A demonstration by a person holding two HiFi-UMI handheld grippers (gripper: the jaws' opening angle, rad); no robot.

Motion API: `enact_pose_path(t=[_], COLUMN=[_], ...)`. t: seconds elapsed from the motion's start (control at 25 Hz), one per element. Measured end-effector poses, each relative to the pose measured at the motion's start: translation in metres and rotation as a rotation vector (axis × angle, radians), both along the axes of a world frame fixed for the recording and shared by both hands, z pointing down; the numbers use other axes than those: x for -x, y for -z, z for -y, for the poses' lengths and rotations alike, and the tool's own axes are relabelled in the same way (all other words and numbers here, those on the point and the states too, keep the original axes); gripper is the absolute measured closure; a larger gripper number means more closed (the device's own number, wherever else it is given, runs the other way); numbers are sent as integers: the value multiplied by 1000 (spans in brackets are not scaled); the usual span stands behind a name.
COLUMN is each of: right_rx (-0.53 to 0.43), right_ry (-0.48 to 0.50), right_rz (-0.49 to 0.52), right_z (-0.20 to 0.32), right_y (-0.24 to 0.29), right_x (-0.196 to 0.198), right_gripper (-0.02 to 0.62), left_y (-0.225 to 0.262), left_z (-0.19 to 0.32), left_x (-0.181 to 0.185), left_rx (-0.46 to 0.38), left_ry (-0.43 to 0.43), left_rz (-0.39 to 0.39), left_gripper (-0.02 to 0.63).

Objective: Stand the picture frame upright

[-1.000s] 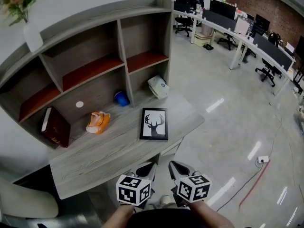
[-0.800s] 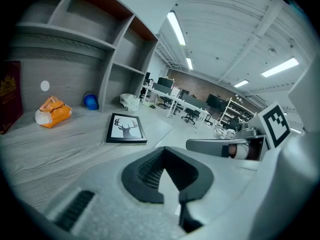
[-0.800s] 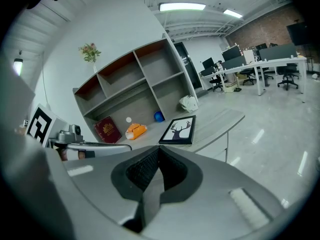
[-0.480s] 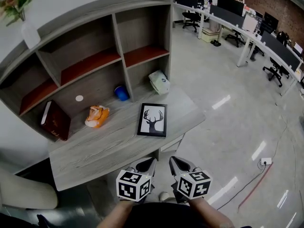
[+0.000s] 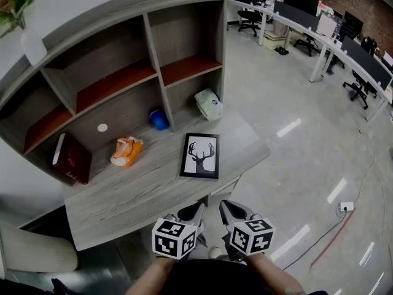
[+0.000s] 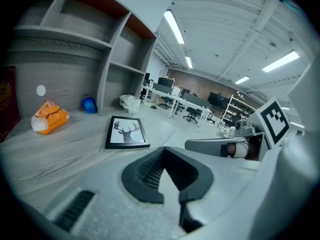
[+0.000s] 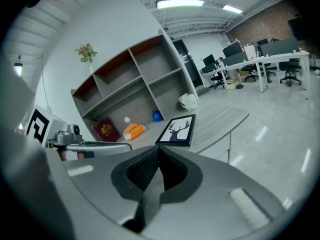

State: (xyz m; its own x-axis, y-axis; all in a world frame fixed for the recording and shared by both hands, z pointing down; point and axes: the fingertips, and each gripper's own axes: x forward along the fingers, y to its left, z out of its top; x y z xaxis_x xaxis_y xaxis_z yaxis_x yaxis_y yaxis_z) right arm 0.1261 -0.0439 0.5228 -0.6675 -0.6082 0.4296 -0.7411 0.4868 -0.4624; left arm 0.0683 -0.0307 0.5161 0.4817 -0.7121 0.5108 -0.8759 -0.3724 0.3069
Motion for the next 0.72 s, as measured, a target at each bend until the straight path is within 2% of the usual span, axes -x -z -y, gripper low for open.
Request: enact_pose_path(t=[0.72], right_rx=[56], right_ry=[-48], right_rz=[-51], right_z=[82], right_y=[-19], right_x=[31], right_gripper=[597], left_y=[-23], left_z=[86], left_x=[37], left_rx=[48], left_ry=[-77], left_rz=[-17], left_gripper=[611])
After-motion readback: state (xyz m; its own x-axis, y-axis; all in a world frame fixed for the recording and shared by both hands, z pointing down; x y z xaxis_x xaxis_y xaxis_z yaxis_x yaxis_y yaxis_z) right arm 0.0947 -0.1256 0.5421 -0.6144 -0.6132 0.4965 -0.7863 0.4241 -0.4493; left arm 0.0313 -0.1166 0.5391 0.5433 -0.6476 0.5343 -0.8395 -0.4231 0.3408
